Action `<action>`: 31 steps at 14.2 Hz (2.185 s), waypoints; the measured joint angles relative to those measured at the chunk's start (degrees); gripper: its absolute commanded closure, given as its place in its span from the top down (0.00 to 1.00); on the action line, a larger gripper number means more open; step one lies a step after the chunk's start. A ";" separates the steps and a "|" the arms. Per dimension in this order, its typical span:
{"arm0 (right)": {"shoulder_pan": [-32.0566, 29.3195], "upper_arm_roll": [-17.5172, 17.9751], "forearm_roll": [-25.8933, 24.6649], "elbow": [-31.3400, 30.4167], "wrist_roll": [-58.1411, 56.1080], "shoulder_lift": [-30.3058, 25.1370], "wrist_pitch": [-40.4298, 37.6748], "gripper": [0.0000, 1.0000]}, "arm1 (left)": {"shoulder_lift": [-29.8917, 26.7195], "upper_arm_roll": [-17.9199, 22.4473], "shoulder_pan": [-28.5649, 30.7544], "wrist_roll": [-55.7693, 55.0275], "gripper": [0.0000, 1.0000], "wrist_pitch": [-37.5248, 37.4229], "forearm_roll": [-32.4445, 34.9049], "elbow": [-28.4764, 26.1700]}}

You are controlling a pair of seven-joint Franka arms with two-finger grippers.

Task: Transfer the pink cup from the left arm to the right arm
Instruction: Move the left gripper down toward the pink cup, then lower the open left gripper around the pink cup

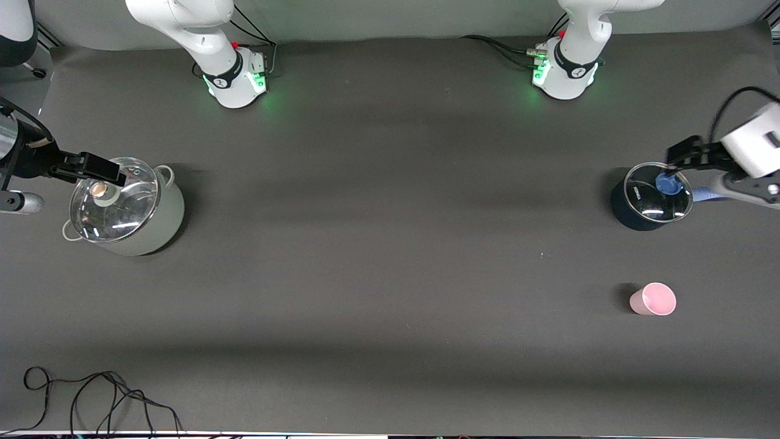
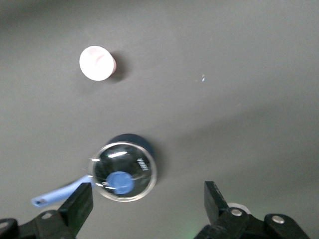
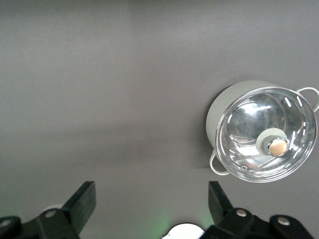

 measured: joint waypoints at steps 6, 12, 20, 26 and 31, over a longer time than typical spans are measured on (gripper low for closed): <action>0.05 0.01 0.00 -1.51 0.00 -0.30 0.08 1.00 | 10.66 0.30 7.99 26.41 1.00 2.20 -1.97 8.94; 0.08 0.04 0.00 -11.06 0.00 -6.10 7.31 1.00 | 25.69 0.26 18.98 51.87 1.00 3.03 -18.95 20.33; 0.08 0.04 0.00 -11.82 0.00 -6.87 7.98 1.00 | 42.65 -0.05 26.42 77.09 1.00 7.91 -41.77 24.17; 0.08 0.04 0.00 -11.82 0.00 -6.87 8.08 1.00 | 51.32 -0.07 29.88 92.44 1.00 10.00 -52.10 24.66; 0.08 0.04 0.00 -11.81 0.00 -6.87 8.09 1.00 | 56.51 -0.14 31.74 102.17 1.00 10.01 -58.38 24.67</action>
